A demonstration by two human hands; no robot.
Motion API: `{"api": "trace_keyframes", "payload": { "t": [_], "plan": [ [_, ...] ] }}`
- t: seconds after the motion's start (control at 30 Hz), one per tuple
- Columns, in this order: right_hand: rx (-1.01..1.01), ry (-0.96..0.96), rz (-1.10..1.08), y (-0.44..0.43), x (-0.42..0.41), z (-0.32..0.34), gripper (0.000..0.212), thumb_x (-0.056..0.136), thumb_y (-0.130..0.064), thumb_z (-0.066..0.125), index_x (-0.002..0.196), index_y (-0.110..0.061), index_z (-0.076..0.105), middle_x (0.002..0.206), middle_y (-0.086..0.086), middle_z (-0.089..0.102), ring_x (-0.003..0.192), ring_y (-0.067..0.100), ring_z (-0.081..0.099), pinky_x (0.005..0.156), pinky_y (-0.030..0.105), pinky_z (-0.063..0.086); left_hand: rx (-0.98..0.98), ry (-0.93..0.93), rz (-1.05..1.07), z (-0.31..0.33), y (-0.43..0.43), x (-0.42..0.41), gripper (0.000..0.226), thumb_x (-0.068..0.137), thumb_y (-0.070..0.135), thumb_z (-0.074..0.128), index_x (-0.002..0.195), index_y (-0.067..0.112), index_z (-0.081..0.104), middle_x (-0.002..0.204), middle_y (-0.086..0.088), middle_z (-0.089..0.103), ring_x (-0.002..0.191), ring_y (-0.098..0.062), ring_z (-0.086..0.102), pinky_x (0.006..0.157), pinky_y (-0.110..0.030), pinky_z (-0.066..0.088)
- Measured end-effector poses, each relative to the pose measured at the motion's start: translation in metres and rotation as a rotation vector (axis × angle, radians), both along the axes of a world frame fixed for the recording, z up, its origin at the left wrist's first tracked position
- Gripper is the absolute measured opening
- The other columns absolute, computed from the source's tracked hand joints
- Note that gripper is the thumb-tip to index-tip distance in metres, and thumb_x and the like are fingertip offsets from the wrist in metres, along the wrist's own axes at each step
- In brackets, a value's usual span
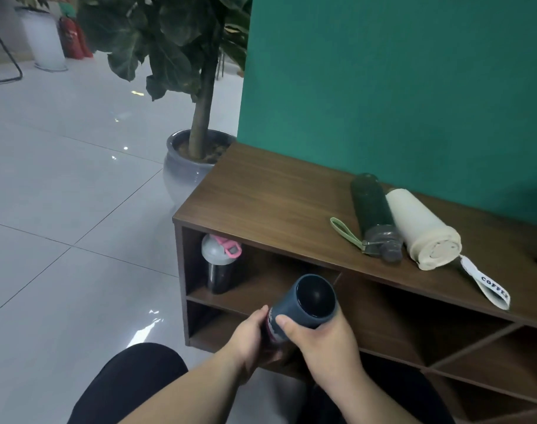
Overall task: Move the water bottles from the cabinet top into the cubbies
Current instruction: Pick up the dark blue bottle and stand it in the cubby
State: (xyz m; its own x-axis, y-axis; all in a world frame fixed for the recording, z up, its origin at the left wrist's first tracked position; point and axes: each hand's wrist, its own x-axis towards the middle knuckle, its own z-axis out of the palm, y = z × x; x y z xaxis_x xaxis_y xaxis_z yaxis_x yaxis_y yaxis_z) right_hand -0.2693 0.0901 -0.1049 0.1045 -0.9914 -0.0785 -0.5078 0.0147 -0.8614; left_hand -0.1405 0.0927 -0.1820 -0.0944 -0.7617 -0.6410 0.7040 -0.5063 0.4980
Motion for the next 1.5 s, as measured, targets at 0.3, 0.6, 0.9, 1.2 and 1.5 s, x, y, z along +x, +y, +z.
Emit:
{"api": "trace_keyframes", "payload": {
  "t": [0.3,0.6,0.9,1.2,1.5],
  "plan": [
    [0.089,0.087,0.001,-0.075,0.022,-0.061,0.068,0.051,-0.049,0.091,0.109,-0.036,0.059,0.113,-0.006,0.074,0.108,0.018,0.070,0.092,0.037,0.056,0.100,-0.198,0.052,-0.045,-0.057,0.000,0.049,0.098,0.051,0.044,0.106,0.012,0.073,0.074,-0.005,0.079,0.082,-0.025,0.070,0.097,-0.046,0.053],
    [0.141,-0.018,-0.130,-0.111,0.032,-0.084,0.079,0.048,-0.054,0.087,0.118,-0.026,0.061,0.116,-0.004,0.073,0.110,0.018,0.069,0.096,0.039,0.054,0.067,-0.167,0.089,-0.059,-0.091,-0.006,0.043,0.099,0.041,0.045,0.115,0.012,0.073,0.098,-0.010,0.081,0.094,-0.025,0.075,0.093,-0.042,0.055],
    [0.203,-0.075,-0.194,-0.129,0.044,-0.092,0.057,0.048,-0.060,0.079,0.085,-0.017,0.076,0.083,-0.005,0.080,0.080,0.016,0.076,0.082,0.043,0.062,-0.030,-0.269,0.088,-0.055,-0.100,-0.001,0.044,0.102,0.035,0.042,0.140,0.017,0.056,0.135,-0.006,0.065,0.127,-0.022,0.058,0.116,-0.045,0.037],
    [0.244,-0.050,-0.172,-0.131,0.048,-0.087,0.056,0.046,-0.063,0.075,0.081,-0.019,0.077,0.081,-0.006,0.079,0.079,0.016,0.075,0.082,0.041,0.062,-0.085,-0.368,0.065,-0.054,-0.100,0.001,0.040,0.104,0.033,0.038,0.140,0.024,0.054,0.139,-0.001,0.062,0.130,-0.017,0.055,0.115,-0.038,0.035],
    [0.230,-0.080,-0.120,-0.129,0.049,-0.103,0.076,0.046,-0.060,0.081,0.111,-0.027,0.060,0.111,-0.003,0.074,0.105,0.019,0.071,0.095,0.046,0.057,-0.070,-0.432,0.003,-0.051,-0.092,0.005,0.041,0.101,0.040,0.038,0.134,0.028,0.060,0.127,0.004,0.070,0.113,-0.007,0.062,0.091,-0.029,0.043]
  ]
}}
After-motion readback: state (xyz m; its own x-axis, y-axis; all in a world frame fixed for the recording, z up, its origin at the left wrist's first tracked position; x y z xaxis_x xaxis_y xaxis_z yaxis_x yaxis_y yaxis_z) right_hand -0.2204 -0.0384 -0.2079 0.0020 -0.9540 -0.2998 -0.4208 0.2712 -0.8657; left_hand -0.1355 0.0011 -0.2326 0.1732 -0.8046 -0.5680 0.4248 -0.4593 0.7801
